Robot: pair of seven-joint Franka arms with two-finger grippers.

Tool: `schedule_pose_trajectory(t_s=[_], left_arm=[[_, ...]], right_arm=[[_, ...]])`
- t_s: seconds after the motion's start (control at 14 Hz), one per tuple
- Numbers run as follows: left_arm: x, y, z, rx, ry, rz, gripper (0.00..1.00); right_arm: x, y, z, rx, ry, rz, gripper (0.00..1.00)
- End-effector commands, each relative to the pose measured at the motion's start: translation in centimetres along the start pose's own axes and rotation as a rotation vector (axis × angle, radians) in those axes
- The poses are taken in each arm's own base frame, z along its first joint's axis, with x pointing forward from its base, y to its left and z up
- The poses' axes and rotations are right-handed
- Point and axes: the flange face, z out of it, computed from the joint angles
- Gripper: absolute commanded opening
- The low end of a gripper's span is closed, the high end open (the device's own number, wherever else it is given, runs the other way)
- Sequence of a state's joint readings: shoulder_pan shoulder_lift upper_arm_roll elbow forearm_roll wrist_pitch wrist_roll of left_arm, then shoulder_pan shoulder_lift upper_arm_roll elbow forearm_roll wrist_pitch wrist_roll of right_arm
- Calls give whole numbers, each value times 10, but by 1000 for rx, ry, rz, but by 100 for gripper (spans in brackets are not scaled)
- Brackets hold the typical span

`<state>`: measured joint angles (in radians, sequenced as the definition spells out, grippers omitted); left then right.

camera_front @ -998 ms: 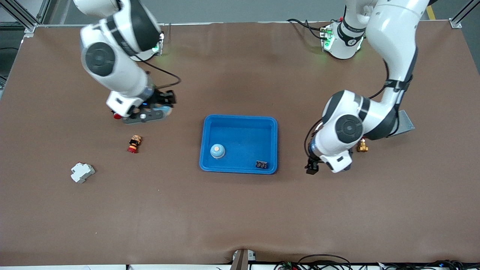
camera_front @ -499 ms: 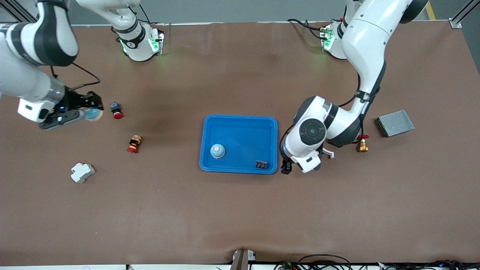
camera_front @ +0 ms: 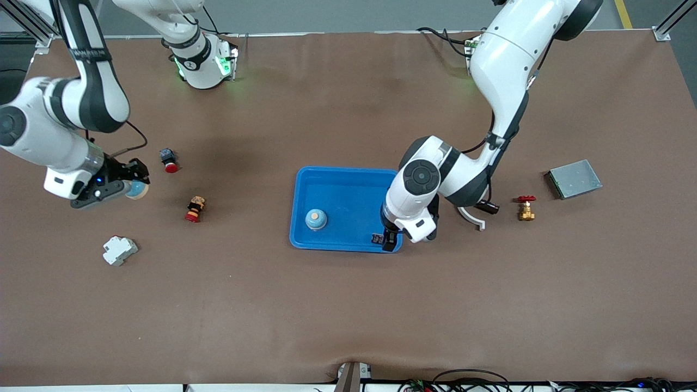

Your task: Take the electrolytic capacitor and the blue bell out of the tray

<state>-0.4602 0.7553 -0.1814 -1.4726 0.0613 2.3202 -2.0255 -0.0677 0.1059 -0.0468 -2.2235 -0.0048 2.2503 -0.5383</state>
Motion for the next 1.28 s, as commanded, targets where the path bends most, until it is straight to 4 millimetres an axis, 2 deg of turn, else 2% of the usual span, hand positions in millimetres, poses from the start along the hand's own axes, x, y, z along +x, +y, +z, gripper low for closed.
schedule_pose_trajectory(t_s=[0.0, 0.14, 0.36, 0.57, 0.78, 1.0, 1.07, 1.21], left_arm=[[-11, 1, 8, -28, 13, -13, 100], [-14, -3, 21, -26, 28, -9, 100], [-14, -5, 31, -24, 30, -13, 100], [-13, -6, 42, -21, 28, -12, 100], [-12, -5, 50, -35, 21, -15, 100], [-13, -6, 56, -45, 13, -13, 100], [-22, -12, 60, -39, 14, 1, 100], [-23, -14, 65, -35, 19, 7, 100]], right_arm=[[19, 13, 27, -9, -29, -23, 19], [28, 21, 38, -17, -40, -30, 19], [35, 44, 86, -27, -25, -11, 19], [36, 44, 110, -15, -39, -4, 19], [35, 41, 125, 5, -58, 4, 21], [41, 37, 131, 7, -61, -4, 21], [43, 36, 134, 8, -63, -9, 21], [47, 37, 138, 7, -62, -11, 21]])
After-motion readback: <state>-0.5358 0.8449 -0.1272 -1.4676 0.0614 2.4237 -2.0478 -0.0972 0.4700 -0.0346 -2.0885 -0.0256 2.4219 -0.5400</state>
